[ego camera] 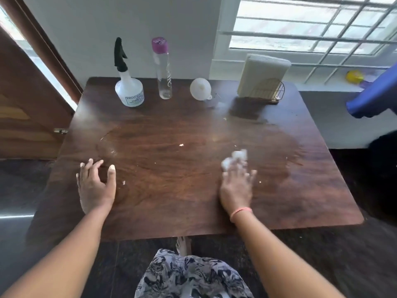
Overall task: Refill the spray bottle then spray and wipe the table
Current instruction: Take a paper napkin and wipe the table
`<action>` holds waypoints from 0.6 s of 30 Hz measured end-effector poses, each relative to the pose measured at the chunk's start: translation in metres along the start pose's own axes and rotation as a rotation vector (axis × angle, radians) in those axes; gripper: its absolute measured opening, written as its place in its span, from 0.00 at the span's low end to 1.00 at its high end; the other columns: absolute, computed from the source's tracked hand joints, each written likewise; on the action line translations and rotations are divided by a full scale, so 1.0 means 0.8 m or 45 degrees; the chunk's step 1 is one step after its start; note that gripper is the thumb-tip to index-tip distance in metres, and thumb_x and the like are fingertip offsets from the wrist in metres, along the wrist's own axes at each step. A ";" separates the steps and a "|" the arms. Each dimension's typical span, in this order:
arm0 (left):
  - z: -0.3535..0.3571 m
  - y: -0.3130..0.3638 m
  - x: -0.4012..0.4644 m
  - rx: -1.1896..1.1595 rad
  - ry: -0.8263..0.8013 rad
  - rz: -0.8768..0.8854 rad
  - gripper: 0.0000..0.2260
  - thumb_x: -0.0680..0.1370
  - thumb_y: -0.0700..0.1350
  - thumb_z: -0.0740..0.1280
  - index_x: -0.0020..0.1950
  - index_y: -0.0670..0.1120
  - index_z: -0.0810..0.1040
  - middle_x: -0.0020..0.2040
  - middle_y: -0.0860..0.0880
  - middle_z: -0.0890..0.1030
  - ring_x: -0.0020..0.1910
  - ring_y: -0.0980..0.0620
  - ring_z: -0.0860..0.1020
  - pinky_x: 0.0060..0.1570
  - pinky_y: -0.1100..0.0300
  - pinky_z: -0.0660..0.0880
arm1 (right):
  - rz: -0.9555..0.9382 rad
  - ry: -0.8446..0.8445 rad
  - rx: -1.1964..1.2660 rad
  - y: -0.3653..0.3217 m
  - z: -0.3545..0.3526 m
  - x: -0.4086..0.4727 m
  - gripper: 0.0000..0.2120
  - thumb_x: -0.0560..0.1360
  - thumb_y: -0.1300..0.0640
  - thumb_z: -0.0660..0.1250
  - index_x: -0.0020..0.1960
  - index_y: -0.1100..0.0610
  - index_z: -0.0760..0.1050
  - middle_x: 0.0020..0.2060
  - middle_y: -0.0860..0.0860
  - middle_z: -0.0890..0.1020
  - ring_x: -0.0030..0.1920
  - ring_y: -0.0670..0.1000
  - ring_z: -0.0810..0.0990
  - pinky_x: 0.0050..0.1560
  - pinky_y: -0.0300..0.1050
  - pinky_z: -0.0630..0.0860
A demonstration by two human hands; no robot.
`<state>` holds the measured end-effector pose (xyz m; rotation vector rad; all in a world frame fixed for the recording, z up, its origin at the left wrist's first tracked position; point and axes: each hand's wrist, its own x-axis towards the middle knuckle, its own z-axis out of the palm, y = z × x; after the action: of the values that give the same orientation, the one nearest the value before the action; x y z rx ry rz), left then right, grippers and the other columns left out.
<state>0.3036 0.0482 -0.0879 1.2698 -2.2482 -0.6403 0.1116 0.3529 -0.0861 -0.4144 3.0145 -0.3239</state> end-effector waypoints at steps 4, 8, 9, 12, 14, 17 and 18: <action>0.000 -0.003 0.000 0.002 0.015 -0.002 0.25 0.77 0.58 0.59 0.66 0.43 0.75 0.74 0.43 0.68 0.77 0.46 0.59 0.77 0.51 0.51 | -0.659 -0.069 0.013 -0.105 0.026 -0.105 0.27 0.81 0.50 0.48 0.77 0.56 0.58 0.77 0.51 0.59 0.77 0.53 0.57 0.74 0.58 0.44; 0.000 -0.005 -0.002 -0.036 0.022 0.006 0.23 0.78 0.56 0.59 0.66 0.43 0.74 0.74 0.43 0.68 0.77 0.46 0.59 0.77 0.50 0.52 | -0.685 -0.026 -0.007 -0.071 0.031 -0.116 0.26 0.82 0.51 0.48 0.79 0.54 0.54 0.78 0.49 0.57 0.78 0.51 0.54 0.74 0.59 0.45; 0.000 -0.005 -0.002 -0.046 0.030 0.010 0.23 0.78 0.56 0.59 0.66 0.43 0.74 0.73 0.43 0.68 0.77 0.45 0.59 0.76 0.49 0.53 | -0.568 0.002 -0.020 -0.045 0.027 -0.104 0.26 0.82 0.51 0.48 0.79 0.54 0.53 0.78 0.49 0.56 0.78 0.51 0.54 0.75 0.59 0.44; -0.002 -0.005 -0.002 -0.077 0.050 0.005 0.22 0.78 0.55 0.59 0.66 0.43 0.74 0.73 0.43 0.69 0.77 0.45 0.59 0.77 0.50 0.52 | -0.058 0.017 -0.033 0.061 -0.001 -0.069 0.27 0.81 0.48 0.43 0.79 0.53 0.47 0.78 0.48 0.50 0.78 0.50 0.49 0.75 0.55 0.36; -0.002 -0.003 -0.003 -0.097 0.057 0.012 0.22 0.78 0.54 0.59 0.65 0.42 0.74 0.73 0.42 0.69 0.77 0.44 0.59 0.76 0.51 0.51 | 0.273 0.083 -0.002 0.134 -0.025 -0.057 0.26 0.83 0.49 0.44 0.78 0.56 0.53 0.78 0.52 0.56 0.78 0.54 0.52 0.75 0.60 0.41; 0.002 -0.006 -0.002 -0.112 0.099 0.018 0.17 0.81 0.49 0.59 0.65 0.42 0.74 0.73 0.42 0.69 0.76 0.43 0.60 0.76 0.49 0.52 | 0.552 0.076 0.044 0.170 -0.041 -0.050 0.26 0.84 0.49 0.46 0.78 0.59 0.54 0.78 0.55 0.57 0.78 0.56 0.52 0.75 0.64 0.44; 0.004 -0.006 0.001 -0.113 0.116 0.016 0.16 0.81 0.47 0.58 0.65 0.42 0.75 0.72 0.42 0.69 0.76 0.42 0.61 0.76 0.48 0.53 | 0.582 0.084 0.070 0.155 -0.037 -0.047 0.26 0.84 0.49 0.46 0.78 0.60 0.55 0.77 0.57 0.58 0.78 0.57 0.52 0.75 0.65 0.45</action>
<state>0.3047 0.0461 -0.0930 1.2162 -2.1287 -0.6565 0.1126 0.4857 -0.0824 0.2941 3.0331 -0.3842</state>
